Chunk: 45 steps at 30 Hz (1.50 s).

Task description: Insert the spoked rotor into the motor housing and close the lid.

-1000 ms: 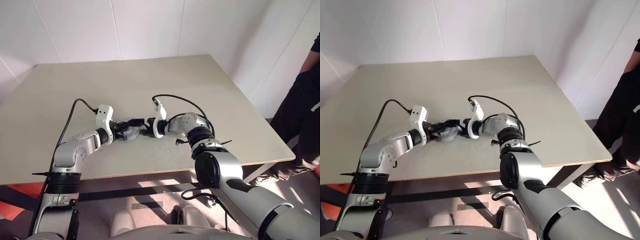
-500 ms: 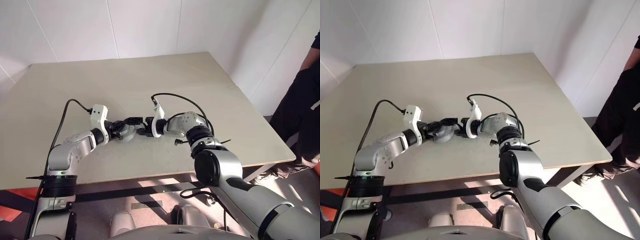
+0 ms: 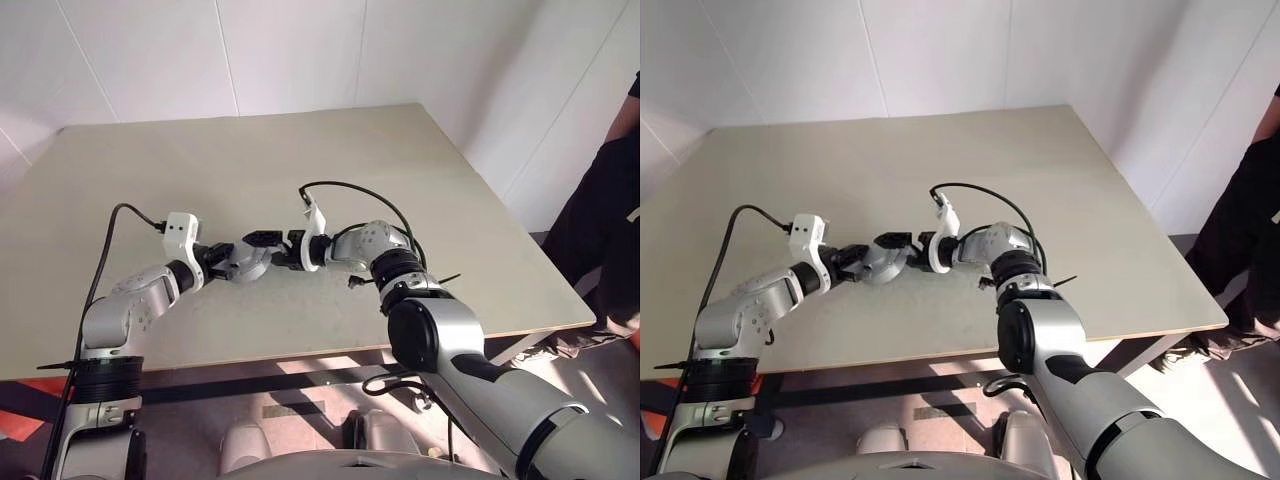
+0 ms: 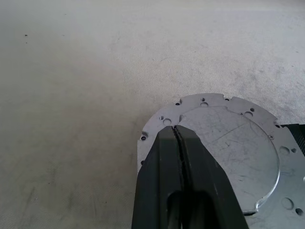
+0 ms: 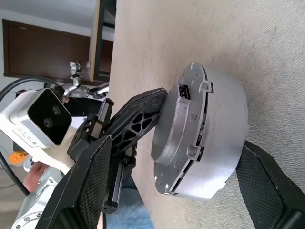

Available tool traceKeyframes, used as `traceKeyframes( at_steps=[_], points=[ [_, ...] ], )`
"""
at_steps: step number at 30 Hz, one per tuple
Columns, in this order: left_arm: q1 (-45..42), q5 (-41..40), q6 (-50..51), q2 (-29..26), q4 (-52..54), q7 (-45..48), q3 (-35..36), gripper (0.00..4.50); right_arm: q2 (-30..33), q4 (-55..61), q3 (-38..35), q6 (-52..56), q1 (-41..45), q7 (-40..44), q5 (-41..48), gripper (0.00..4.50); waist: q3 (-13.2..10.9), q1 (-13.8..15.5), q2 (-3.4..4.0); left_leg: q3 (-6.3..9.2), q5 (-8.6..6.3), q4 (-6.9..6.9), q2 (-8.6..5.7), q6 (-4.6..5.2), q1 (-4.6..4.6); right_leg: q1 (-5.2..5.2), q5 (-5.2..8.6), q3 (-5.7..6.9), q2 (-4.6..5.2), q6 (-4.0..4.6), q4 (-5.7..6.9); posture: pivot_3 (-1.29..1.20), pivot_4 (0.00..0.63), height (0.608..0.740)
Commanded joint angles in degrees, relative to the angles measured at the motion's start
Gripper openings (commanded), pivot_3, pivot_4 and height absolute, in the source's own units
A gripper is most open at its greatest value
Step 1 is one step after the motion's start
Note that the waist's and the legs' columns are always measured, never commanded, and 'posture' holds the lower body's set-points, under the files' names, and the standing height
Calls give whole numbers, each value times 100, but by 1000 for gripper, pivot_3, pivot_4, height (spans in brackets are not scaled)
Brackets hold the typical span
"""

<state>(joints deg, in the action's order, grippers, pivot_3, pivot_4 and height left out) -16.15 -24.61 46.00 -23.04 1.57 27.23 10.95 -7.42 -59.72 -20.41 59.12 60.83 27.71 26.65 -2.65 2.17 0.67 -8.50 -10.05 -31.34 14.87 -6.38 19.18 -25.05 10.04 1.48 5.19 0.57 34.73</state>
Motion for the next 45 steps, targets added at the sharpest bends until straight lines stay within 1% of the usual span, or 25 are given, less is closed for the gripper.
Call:
traceKeyframes(
  at_steps=[1, 2, 3, 4, 8, 9, 11, 12, 14, 15, 23, 27, 29, 31, 34, 40, 45],
  points=[
    [102, 48, 143, 42, -182, 11, -224, 0, -232, 250, 264, -20, 134, 216, 27, 4454, 0, 0, 0, 0, 0, 0, 0, 0, -1, 0, 1, 0, 0, -1, 0, 0, 0, 740],
    [102, 49, 139, 35, -185, 14, -217, 0, -245, 244, 300, -23, 115, 202, 18, 4454, 0, 2, 0, 0, 0, 0, 0, 0, -1, 0, 1, 0, 0, -1, 0, 0, 0, 740],
    [104, 49, 138, 29, -182, 14, -209, 0, -256, 234, 314, -29, 99, 177, 19, 4067, 0, 3, 0, 0, 0, 0, 0, 0, -1, 0, 0, 0, 0, 1, 1, 0, 0, 740],
    [104, 50, 139, 22, -181, 14, -202, 0, -260, 231, 324, -11, 94, 199, 36, 3854, 0, 3, 0, 0, 0, 0, 0, 0, -1, 0, 0, 0, 0, 1, 1, 0, 0, 740],
    [109, 56, 127, 11, -192, 9, -189, 0, -273, 276, 270, 83, 140, 289, 143, 2499, 0, 0, -1, 0, 0, 0, 1, -1, 0, 0, -1, 0, 0, 2, 1, 0, 0, 740],
    [109, 59, 126, 13, -192, 5, -190, 0, -271, 271, 225, 94, 160, 276, 175, 2226, 0, -1, -1, 0, 0, 0, 2, 0, -1, 0, -1, 0, 0, 2, 1, 0, 0, 740],
    [114, 64, 126, 18, -184, -6, -192, 0, -267, 258, 146, 92, 181, 259, 208, 2226, 1, -1, -1, 0, 0, 0, 2, -1, -4, 0, -1, -1, 0, 3, 3, 0, 0, 740],
    [122, 67, 124, 22, -176, -11, -198, 0, -264, 243, 107, 87, 189, 249, 222, 1837, 1, -1, -1, 0, 1, 0, 2, -1, -4, 0, -1, -1, 0, 2, 3, 0, 0, 740],
    [135, 69, 120, 29, -163, -18, -204, 0, -262, 235, 87, 66, 200, 234, 215, 1330, 1, 8, -1, 0, 1, 0, 2, -2, -2, 1, -1, 0, 0, 3, 2, 0, 0, 740],
    [138, 70, 120, 32, -159, -18, -203, 0, -264, 236, 83, 56, 205, 226, 203, 1208, 0, 15, -1, 0, 1, 0, 1, -2, 0, 0, -2, 0, 0, 3, 2, 0, 0, 740],
    [122, 98, 73, 51, -213, -8, -213, 0, -238, 190, 19, -97, 224, 128, 138, 1200, 1, 21, -2, 0, 1, -1, 0, -2, 3, 1, -4, 0, 0, 6, 3, 0, 0, 740],
    [72, 114, -38, 76, -282, -16, -163, 0, -170, 52, -316, -214, 297, -33, 315, 1200, 1, 33, -3, 0, 1, -1, 0, -2, 3, 1, -4, 0, 0, 6, 3, 0, 0, 740],
    [-26, 56, -228, 159, -327, -120, 63, 0, -101, -62, -545, -385, 362, -221, 384, 1187, 1, 39, -3, 0, 1, -3, -1, -2, 5, 1, -4, 0, 0, 7, 3, 0, 0, 740],
    [-217, -123, -397, 325, -441, -338, 491, 0, -26, -162, -748, -550, 442, -333, 471, 1171, -3, 51, -6, 1, 1, -5, 0, -2, 10, -1, -4, 0, 1, 7, 3, 0, 0, 740],
    [-398, -396, -475, 464, -501, -476, 917, 0, 70, -260, -925, -695, 562, -372, 581, 1171, -21, 54, -28, 5, 2, -15, 6, -4, 27, -12, -11, 0, 0, 17, 5, 0, 0, 740],
    [-488, -643, -529, 541, -567, -656, 1233, 0, 222, -476, -1181, -918, 731, -503, 740, 1171, -23, 60, -32, 10, -11, -70, 14, 9, 80, -30, -14, 2, 2, 22, 0, 0, 0, 740],
    [-482, -1074, -430, 651, -474, -718, 1510, 0, 321, -589, -1399, -947, 886, -587, 916, 1171, -26, 60, -36, 10, -30, -96, 16, 14, 85, -30, -14, 2, 3, 22, -4, 0, 0, 740]
  ],
)
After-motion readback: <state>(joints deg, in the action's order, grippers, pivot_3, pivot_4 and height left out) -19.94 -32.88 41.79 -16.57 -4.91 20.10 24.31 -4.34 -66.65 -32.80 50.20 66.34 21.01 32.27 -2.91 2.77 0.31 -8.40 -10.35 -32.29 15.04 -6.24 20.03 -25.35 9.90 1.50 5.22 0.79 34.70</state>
